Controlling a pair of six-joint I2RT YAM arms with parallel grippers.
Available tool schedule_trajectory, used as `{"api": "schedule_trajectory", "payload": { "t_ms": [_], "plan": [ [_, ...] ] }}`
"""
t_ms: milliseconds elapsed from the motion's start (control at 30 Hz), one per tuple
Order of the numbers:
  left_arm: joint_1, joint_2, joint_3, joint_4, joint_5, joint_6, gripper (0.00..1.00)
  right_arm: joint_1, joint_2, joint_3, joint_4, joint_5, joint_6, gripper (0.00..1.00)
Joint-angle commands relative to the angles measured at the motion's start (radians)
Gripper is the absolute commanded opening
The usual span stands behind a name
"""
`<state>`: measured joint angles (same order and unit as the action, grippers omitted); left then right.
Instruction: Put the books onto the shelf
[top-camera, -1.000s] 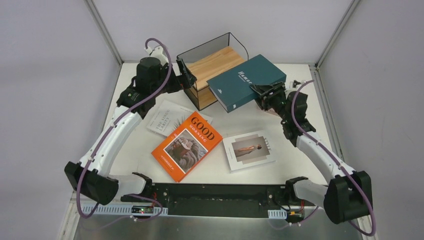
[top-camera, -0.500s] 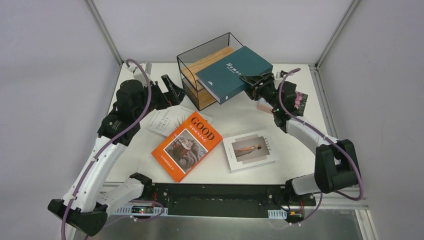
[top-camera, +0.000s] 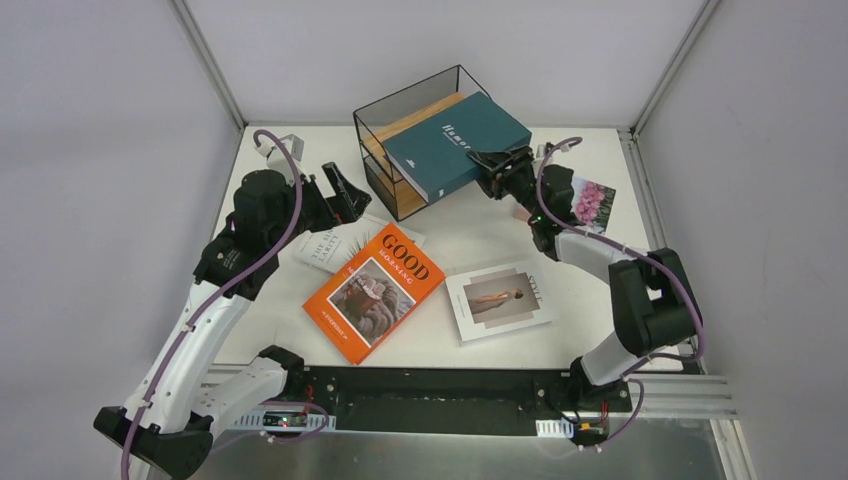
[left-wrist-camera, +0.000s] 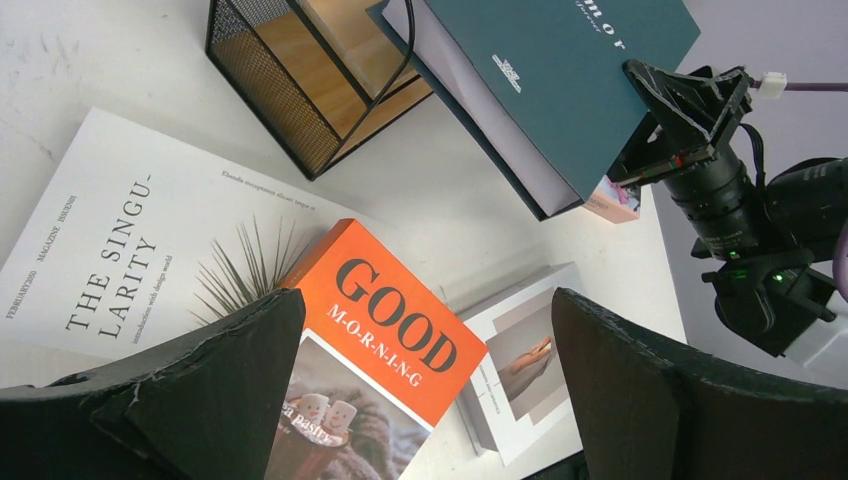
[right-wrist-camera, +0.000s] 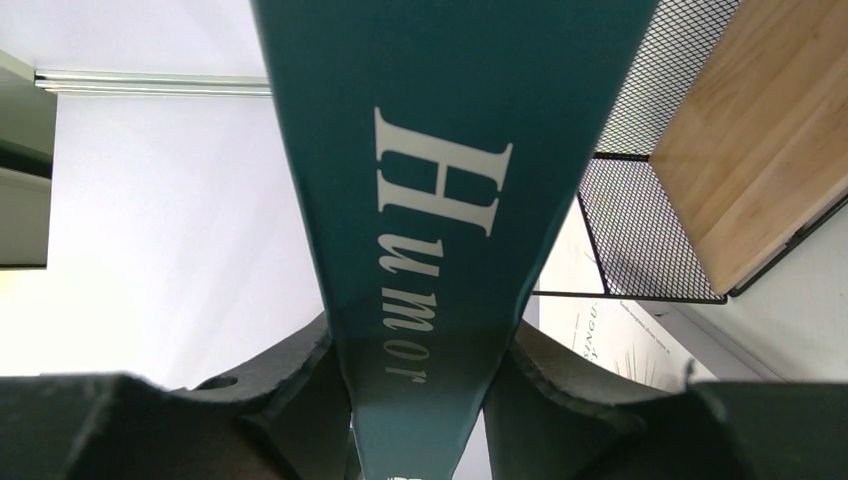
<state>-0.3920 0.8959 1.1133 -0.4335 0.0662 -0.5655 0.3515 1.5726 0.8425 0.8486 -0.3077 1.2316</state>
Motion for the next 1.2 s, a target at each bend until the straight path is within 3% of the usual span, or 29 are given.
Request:
{"api": "schedule_trajectory", "payload": {
  "t_ms": [0,533,833,1000,1067,1167],
  "plan": [
    [0.001,-0.014,0.004,0.001,-0.019,0.005,0.99,0.012,0.051,0.047,0.081,-0.034,-0.007,0.05],
    [0.001,-0.021,0.022,-0.021,-0.018,0.021,0.99,0.018,0.176,0.115,0.067,-0.044,0.007,0.03],
    [0.001,-0.046,0.016,-0.033,-0.025,0.016,0.99,0.046,0.229,0.260,-0.102,-0.001,-0.053,0.03],
    [0.001,-0.048,0.013,-0.033,-0.024,0.012,0.99,0.076,0.251,0.301,-0.208,0.097,-0.083,0.06],
    [0.001,-0.055,0.009,-0.033,-0.025,0.009,0.99,0.086,0.254,0.310,-0.244,0.119,-0.092,0.17],
    [0.001,-0.061,0.001,-0.034,-0.027,0.006,0.99,0.095,0.252,0.334,-0.328,0.122,-0.115,0.59]
  ]
}}
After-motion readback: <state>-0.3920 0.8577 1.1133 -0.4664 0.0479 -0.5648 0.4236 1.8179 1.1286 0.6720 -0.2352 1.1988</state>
